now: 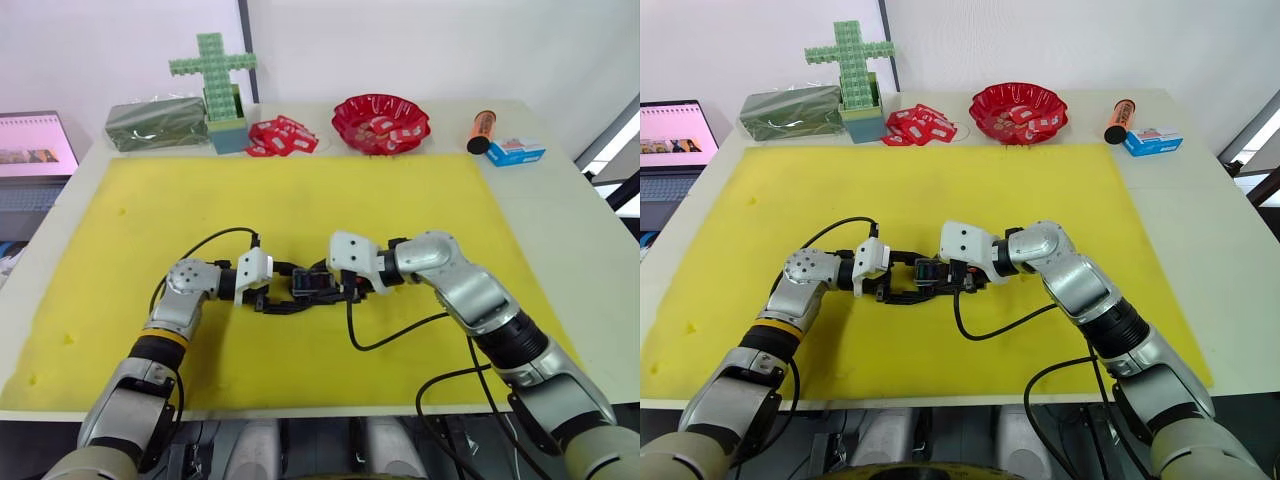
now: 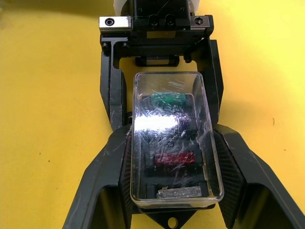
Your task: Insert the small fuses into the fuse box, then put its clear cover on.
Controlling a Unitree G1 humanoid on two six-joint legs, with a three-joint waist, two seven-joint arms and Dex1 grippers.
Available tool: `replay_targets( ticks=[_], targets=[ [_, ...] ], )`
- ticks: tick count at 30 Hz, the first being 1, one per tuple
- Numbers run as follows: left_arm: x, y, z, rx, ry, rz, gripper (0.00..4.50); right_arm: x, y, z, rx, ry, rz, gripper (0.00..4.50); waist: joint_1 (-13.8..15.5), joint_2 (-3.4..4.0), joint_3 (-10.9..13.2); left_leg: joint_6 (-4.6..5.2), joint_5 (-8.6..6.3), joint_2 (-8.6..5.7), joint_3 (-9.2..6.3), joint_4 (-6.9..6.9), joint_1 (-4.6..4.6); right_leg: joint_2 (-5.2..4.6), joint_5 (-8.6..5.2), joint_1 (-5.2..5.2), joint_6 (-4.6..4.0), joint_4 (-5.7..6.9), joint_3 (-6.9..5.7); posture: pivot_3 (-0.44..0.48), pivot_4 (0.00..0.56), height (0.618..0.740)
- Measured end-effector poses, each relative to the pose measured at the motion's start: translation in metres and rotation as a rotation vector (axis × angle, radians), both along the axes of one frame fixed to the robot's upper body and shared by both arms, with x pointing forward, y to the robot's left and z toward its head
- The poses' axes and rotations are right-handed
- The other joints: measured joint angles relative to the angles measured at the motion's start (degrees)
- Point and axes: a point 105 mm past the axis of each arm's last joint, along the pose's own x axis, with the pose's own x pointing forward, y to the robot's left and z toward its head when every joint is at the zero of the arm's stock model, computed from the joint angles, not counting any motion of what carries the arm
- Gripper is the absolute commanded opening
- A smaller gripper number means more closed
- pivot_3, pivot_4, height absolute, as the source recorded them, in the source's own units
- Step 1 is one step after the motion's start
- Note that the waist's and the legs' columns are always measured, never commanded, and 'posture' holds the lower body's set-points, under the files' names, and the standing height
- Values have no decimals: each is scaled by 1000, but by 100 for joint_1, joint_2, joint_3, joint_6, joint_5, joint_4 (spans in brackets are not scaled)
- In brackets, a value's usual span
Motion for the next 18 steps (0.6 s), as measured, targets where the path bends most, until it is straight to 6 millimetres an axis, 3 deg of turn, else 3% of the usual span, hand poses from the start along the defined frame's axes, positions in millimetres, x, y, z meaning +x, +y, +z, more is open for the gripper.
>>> replay_targets(
  ticks=[7,14,18],
  targets=[
    [0,0,0,3,0,0,2812,0,0,-1,-2,2,3,1813,-1,0,0,0,0,0,0,0,2,0,0,1,0,0,0,0,150,740],
    [1,0,0,-3,-1,4,2812,5,-5,-9,-18,31,-35,4320,-1,-1,-1,0,0,0,-1,0,2,1,0,2,0,1,0,0,150,740],
    [1,0,0,-3,-2,5,2812,2,-5,0,9,23,-18,4468,1,-1,-1,0,0,0,-1,0,2,1,0,2,0,1,0,0,150,740]
  ],
)
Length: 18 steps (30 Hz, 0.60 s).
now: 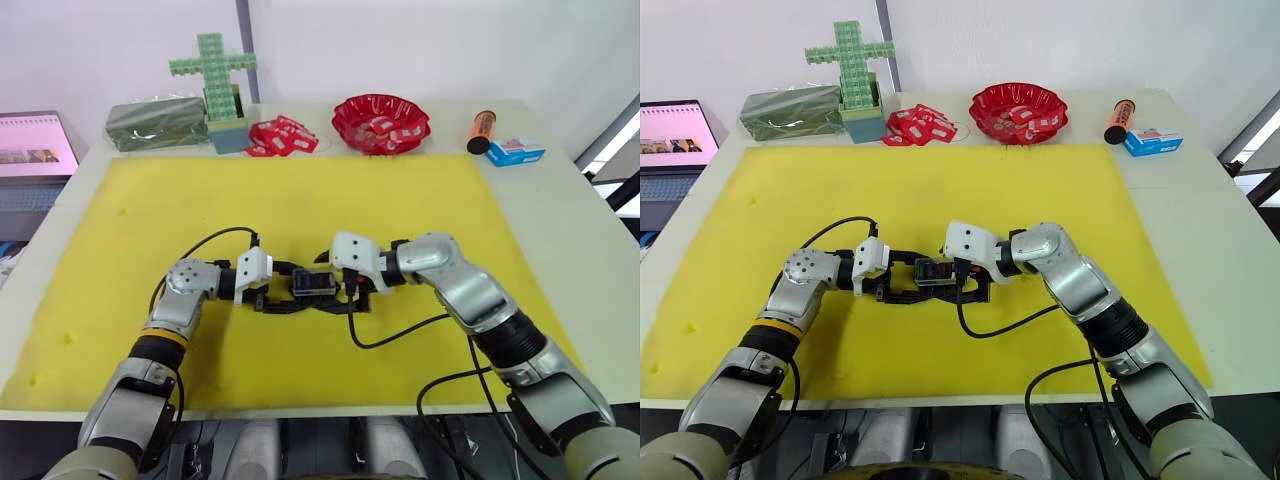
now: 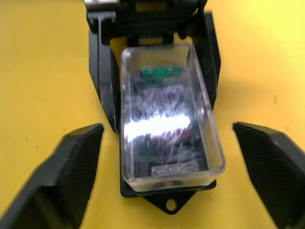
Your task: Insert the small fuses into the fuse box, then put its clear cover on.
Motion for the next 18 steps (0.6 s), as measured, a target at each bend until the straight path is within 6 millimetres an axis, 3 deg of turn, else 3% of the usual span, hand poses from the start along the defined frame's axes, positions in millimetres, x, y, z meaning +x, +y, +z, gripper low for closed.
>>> replay_targets(
  ticks=[7,8,10,18],
  targets=[
    [0,0,0,-1,1,2,2812,-9,0,42,141,-22,43,4468,0,0,0,0,0,1,-7,0,0,0,0,0,0,0,0,0,150,740],
    [0,0,0,-1,1,2,2812,-9,0,47,165,-29,47,4277,0,0,0,0,0,1,-7,0,0,0,0,1,0,0,0,0,150,740],
    [0,1,0,-1,0,3,2812,-10,0,52,183,-48,57,3877,-2,0,0,0,0,1,-7,0,1,0,0,1,0,0,0,0,150,740],
    [1,1,0,-2,1,5,2812,-14,8,59,229,-117,122,937,0,0,0,0,0,1,-5,0,1,1,0,1,0,1,0,0,150,740]
  ],
)
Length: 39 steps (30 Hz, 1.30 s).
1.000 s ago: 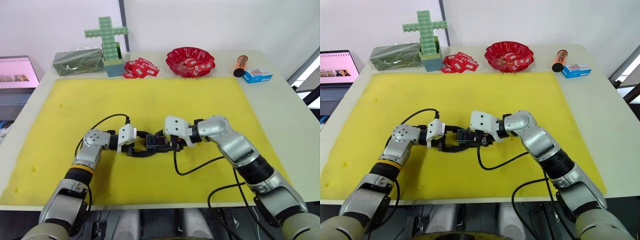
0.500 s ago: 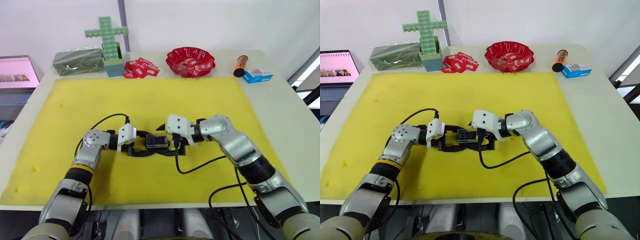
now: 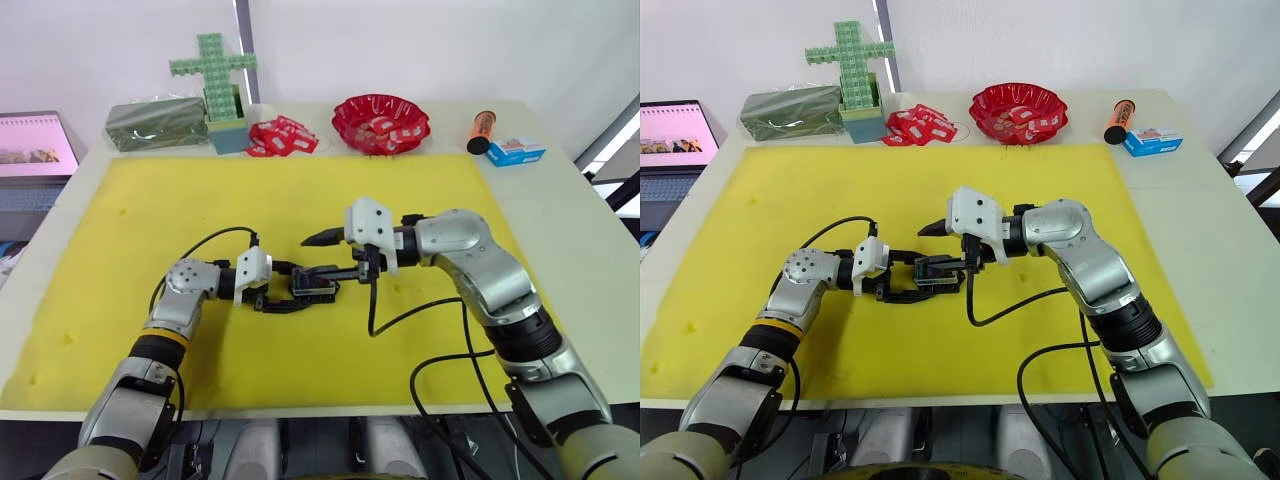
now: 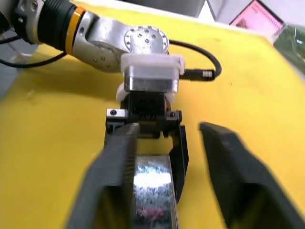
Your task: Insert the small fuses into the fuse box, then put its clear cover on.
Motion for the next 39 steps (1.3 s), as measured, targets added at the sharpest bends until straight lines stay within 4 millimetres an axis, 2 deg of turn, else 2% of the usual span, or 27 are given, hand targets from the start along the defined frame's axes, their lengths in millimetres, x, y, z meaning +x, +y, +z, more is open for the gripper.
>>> replay_targets(
  ticks=[3,13,16,17,20,23,35,39],
  targets=[
    [0,0,0,0,0,0,2812,0,0,0,4,-3,2,15,-1,0,0,0,0,0,0,0,0,0,0,0,0,0,0,0,150,740],
    [0,0,0,-1,1,1,2812,3,2,-5,-8,-10,-5,15,-1,0,0,0,0,0,1,0,0,0,0,0,0,0,0,0,150,740],
    [0,1,0,0,3,3,2812,13,6,-36,-62,69,-41,15,-7,-3,-2,0,0,0,3,-1,5,3,0,6,-1,0,0,0,150,740],
    [0,1,-2,9,10,5,2812,16,8,-54,-75,114,-52,15,-4,-3,-2,0,0,0,3,-1,5,4,0,6,-1,0,0,0,150,740],
    [1,2,-5,14,22,16,2812,22,19,-65,-42,126,-29,15,-16,3,-10,0,0,0,8,-8,45,4,-1,42,0,-3,2,0,150,740],
    [1,1,-7,12,36,23,2812,28,19,-66,-42,133,-22,15,-14,-1,-12,0,-1,4,6,-15,93,3,-13,87,-7,-7,2,0,150,740],
    [1,1,-7,9,33,23,2812,27,14,-62,5,178,-33,15,-9,2,-13,0,-1,6,-12,-15,90,-2,-10,80,-2,-4,4,0,150,740],
    [2,1,-5,5,28,21,2812,26,1,-55,5,157,-57,15,-3,3,-10,0,-1,5,-11,-15,79,-5,-10,69,-2,-4,4,0,150,740]
  ],
)
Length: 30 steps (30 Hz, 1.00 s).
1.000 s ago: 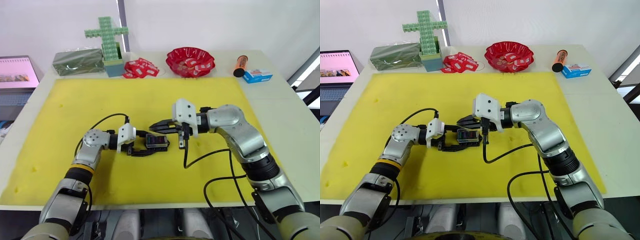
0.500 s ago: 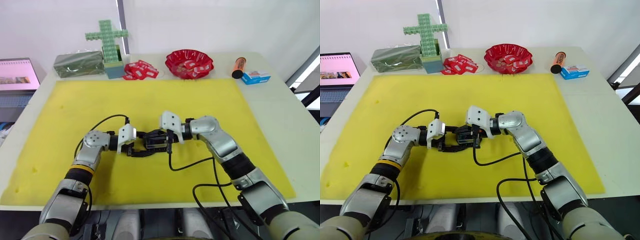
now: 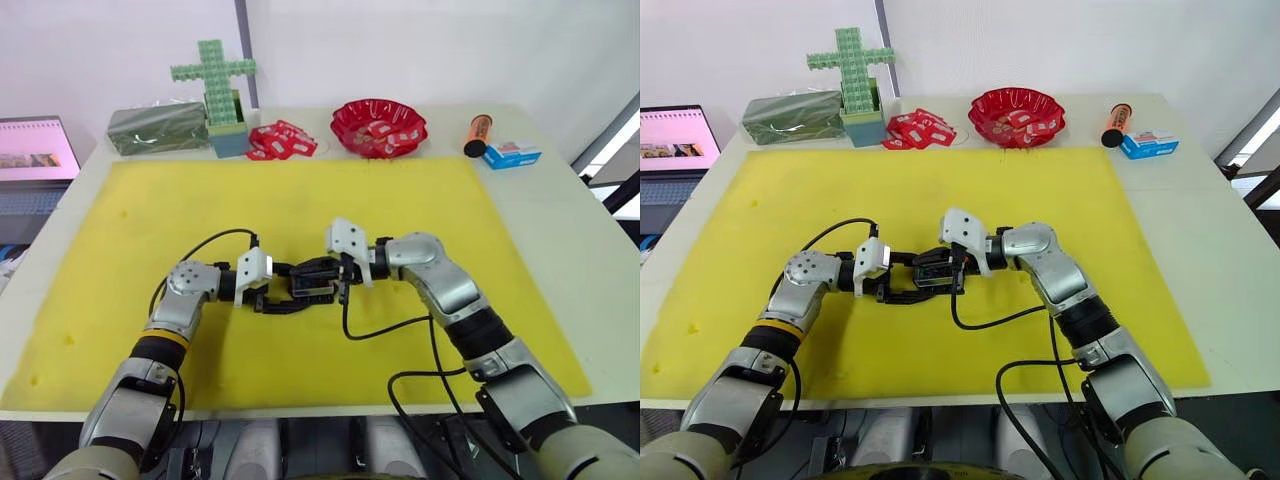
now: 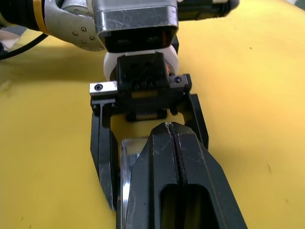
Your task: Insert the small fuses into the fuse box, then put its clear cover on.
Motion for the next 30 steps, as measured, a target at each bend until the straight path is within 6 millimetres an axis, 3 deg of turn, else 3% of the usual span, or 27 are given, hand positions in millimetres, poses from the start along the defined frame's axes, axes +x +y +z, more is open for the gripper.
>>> replay_targets(
  ticks=[2,5,7,10,13,18,21,29,30],
  targets=[
    [0,1,1,-3,1,1,2812,-1,-9,8,-7,-12,-16,15,-3,1,2,0,0,0,0,0,-7,-1,0,-8,0,1,0,0,150,740],
    [1,6,4,1,-2,11,2812,-2,-36,40,-15,-98,-73,15,1,-1,4,0,0,1,-1,1,-22,-2,1,-21,1,1,0,0,150,740],
    [2,8,6,2,-5,16,2812,-6,-48,50,-26,-129,-98,15,-1,0,4,0,0,1,1,-4,-23,-1,0,-25,0,-1,0,0,150,740],
    [3,12,7,6,-3,25,2812,-11,-64,51,-47,-134,-132,549,-2,-2,5,0,0,2,2,-5,-29,0,-2,-30,-4,-3,0,0,150,740],
    [3,14,8,4,-4,32,2812,-18,-71,43,-50,-94,-155,1574,-8,-3,6,0,0,3,4,-2,-37,-1,-4,-37,-7,-3,0,0,150,740],
    [3,15,8,1,-5,33,2812,-19,-62,45,-12,-96,-165,3257,-8,-3,6,0,0,3,3,0,-51,0,-2,-50,-5,-1,0,0,150,740],
    [3,13,8,-3,-5,29,2812,-22,-44,41,23,-78,-130,2897,-2,-3,6,0,0,2,1,3,-62,0,1,-59,1,-1,-1,0,150,740],
    [3,12,8,-7,-5,26,2812,-20,-20,28,14,-76,-73,157,-1,-3,6,0,0,-3,2,9,-69,0,2,-61,2,-1,-1,0,150,740],
    [3,12,8,-7,-4,25,2812,-19,-19,28,6,-89,-68,157,0,-3,6,0,0,-4,2,9,-69,0,2,-61,2,-1,-2,0,150,740]
  ],
)
